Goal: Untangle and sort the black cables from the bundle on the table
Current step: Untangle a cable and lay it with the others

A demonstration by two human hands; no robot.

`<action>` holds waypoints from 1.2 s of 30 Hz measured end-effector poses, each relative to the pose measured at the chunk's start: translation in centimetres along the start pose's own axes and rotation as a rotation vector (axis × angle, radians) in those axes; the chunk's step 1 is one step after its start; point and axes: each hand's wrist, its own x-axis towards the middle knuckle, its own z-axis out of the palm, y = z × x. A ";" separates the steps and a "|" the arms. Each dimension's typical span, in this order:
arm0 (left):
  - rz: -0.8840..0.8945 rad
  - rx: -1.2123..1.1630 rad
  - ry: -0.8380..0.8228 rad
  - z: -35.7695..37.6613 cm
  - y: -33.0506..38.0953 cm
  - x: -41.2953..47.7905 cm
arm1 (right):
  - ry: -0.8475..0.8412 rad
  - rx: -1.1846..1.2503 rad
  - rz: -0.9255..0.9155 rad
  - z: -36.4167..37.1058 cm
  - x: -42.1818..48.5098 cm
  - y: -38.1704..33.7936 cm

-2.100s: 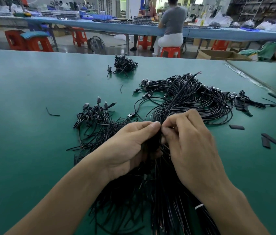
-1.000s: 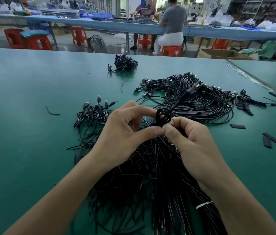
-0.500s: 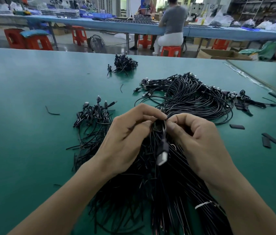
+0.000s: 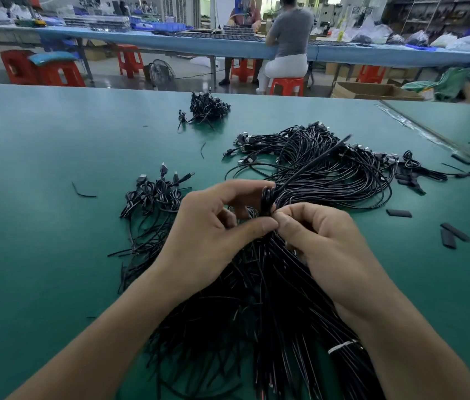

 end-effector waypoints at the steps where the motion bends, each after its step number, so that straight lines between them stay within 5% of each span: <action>1: 0.019 0.003 -0.007 0.0 0.0 0.0 | -0.016 0.047 0.025 0.0 0.0 -0.1; 11: 0.143 0.056 -0.062 -0.3 0.0 -0.2 | 0.036 0.171 0.076 0.2 0.2 0.4; 16: -0.088 -0.334 -0.044 -0.1 0.4 -0.2 | 0.071 0.033 -0.130 0.6 0.4 0.4; 22: -0.423 -0.275 -0.186 -0.3 0.1 0.1 | 0.178 -0.185 -0.320 0.2 0.4 0.2; 25: -0.317 -0.216 -0.260 -0.2 0.0 0.0 | 0.183 -0.268 -0.330 0.4 0.2 0.3; 36: 0.131 0.252 0.037 -0.4 -0.9 -0.2 | 0.052 0.048 -0.066 0.8 0.2 0.8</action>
